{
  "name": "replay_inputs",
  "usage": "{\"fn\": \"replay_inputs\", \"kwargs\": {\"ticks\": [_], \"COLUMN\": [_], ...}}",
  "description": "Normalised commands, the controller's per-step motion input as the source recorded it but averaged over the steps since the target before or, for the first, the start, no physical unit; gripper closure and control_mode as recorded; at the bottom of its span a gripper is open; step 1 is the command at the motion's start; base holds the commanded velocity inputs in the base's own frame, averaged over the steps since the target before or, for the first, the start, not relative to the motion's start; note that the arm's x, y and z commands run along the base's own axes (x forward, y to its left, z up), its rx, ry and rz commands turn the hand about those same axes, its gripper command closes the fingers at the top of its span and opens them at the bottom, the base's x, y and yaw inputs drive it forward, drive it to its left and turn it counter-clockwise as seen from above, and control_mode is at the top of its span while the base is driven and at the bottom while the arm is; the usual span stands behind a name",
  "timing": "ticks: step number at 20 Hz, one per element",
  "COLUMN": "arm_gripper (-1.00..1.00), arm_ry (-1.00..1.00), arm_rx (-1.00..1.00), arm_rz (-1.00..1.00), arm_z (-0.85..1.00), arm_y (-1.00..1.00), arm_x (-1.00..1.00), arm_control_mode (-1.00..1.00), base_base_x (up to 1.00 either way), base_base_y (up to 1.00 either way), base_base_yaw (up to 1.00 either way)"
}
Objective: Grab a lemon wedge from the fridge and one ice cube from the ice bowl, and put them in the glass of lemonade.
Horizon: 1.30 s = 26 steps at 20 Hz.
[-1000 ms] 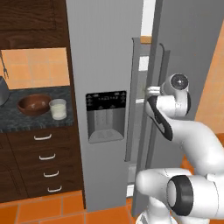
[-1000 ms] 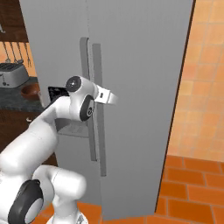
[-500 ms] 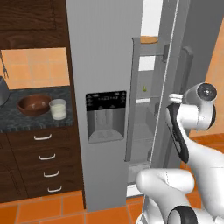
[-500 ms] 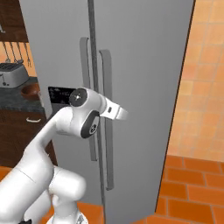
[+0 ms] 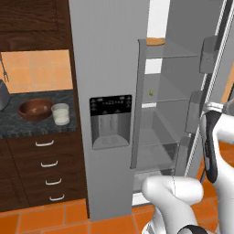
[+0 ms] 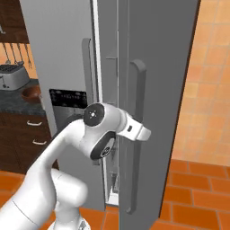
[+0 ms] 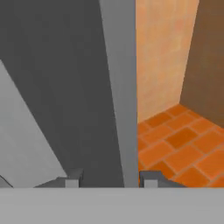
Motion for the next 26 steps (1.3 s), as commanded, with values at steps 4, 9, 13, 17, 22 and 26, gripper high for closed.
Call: {"fn": "replay_inputs", "kwargs": {"ticks": [4, 9, 13, 17, 22, 26], "arm_gripper": [-1.0, -1.0, -1.0, -1.0, -1.0, -1.0], "arm_ry": [-0.06, 0.01, 0.07, 0.18, 0.3, 0.45], "arm_rx": [0.0, -0.04, -0.24, -0.32, -0.22, -0.04], "arm_rz": [-0.02, -0.02, -0.16, -0.27, -0.24, -0.18], "arm_z": [1.0, 0.68, 0.02, 0.0, 0.0, 0.02], "arm_y": [0.14, 0.81, 1.0, 0.95, 0.0, -0.98], "arm_x": [-0.99, -0.77, 0.18, 0.74, 1.0, 1.0], "arm_control_mode": [-1.0, -1.0, -1.0, -1.0, -1.0, -1.0], "base_base_x": [0.0, 0.0, 0.0, 0.0, 0.0, 0.0], "base_base_y": [0.0, 0.0, 0.0, 0.0, 0.0, 0.0], "base_base_yaw": [0.0, 0.0, 0.0, 0.0, 0.0, 0.0]}}
